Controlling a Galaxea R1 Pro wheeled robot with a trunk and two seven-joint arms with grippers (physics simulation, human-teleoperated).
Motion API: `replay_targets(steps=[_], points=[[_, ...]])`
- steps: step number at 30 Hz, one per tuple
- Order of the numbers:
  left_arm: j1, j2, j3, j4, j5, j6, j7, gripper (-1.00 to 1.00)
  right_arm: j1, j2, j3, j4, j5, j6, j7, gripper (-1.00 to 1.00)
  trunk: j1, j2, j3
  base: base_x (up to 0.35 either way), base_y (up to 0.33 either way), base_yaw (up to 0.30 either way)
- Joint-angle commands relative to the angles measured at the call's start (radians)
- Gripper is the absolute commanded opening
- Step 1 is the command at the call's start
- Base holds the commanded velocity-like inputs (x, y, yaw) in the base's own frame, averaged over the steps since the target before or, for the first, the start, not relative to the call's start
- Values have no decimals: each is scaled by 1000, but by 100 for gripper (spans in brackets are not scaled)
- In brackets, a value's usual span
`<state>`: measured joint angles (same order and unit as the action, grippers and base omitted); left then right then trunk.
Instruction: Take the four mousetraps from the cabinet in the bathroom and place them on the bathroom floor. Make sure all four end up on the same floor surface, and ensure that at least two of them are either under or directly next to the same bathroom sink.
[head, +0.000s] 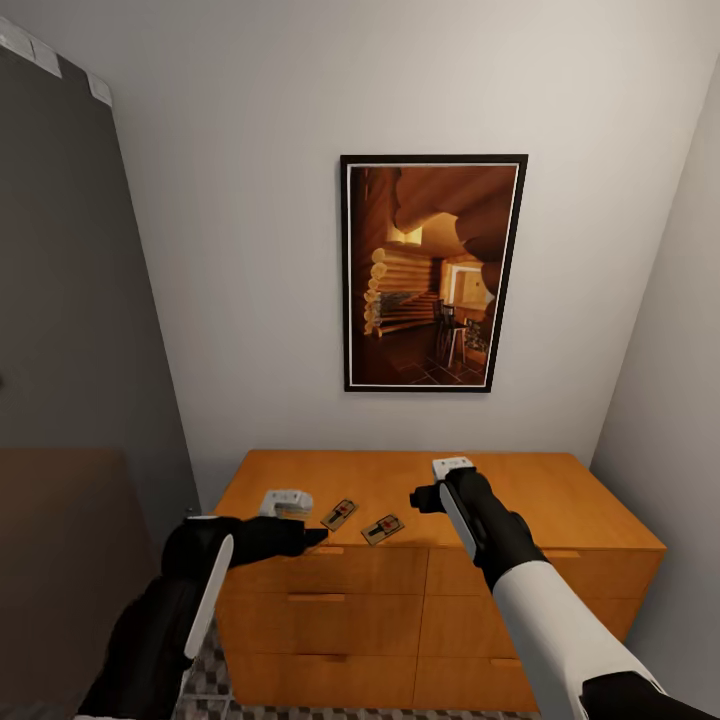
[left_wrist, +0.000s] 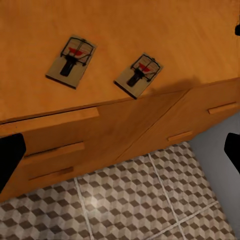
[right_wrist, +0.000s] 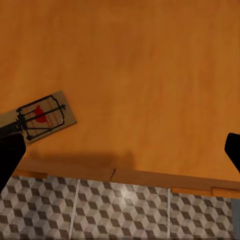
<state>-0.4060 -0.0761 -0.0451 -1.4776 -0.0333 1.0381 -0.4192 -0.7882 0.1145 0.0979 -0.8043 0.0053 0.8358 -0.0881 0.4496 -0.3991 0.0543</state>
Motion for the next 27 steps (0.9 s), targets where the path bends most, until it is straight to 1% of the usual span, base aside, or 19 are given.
replay_targets(steps=[1, 6, 7, 8, 9, 10, 13, 18, 19, 22, 27], points=[[-17, 2, 1, 10, -3, 4, -4, 100, 0, 0, 2, 6, 1, 0, -4, 100, 0, -1, -1, 0, 0, 0], [-106, 12, 3, 85, -2, 5, -4, 100, 0, -1, 3, 46, 2, -32, -4, 100, 0, -1, -1, 0, 0, 0], [-106, 12, 3, 85, -2, 5, -4, 100, 0, -1, 3, 46, 2, -32, -4, 100, 0, -1, -1, 0, 0, 0], [-144, 14, 3, 126, -2, 5, -4, 100, 0, -1, 3, 62, 2, -45, -4, 100, 0, -1, -1, 0, 0, 0], [-162, 15, 4, 147, -2, 5, -4, 100, 0, -2, 3, 70, 2, -50, -4, 100, 0, -1, -1, 0, 0, 0], [-216, 17, 4, 212, -2, 5, -4, 100, 0, -2, 3, 85, 3, -61, -4, 100, 0, -1, -1, 0, 0, 0], [-265, 20, 5, 280, -2, 4, -3, 100, 0, -2, 4, 92, 3, -68, -4, 100, 0, -1, -1, 0, 0, 0], [-328, 31, 5, 378, -2, 2, -2, 100, 0, -1, 7, 99, 4, -74, -4, 100, 0, -1, -1, 0, 0, 0], [-328, 31, 5, 378, -2, 2, -2, 100, 0, -1, 7, 99, 4, -74, -4, 100, 0, -1, -1, 0, 0, 0], [-357, 46, 5, 435, -2, 1, -1, 100, 0, 0, 10, 100, 6, -79, -4, 100, 0, -1, -1, 0, 0, 0], [-396, 79, 5, 532, -2, -3, 5, 100, 0, 1, 12, 101, 8, -87, -5, 100, 0, -1, -1, 0, 0, 0]])
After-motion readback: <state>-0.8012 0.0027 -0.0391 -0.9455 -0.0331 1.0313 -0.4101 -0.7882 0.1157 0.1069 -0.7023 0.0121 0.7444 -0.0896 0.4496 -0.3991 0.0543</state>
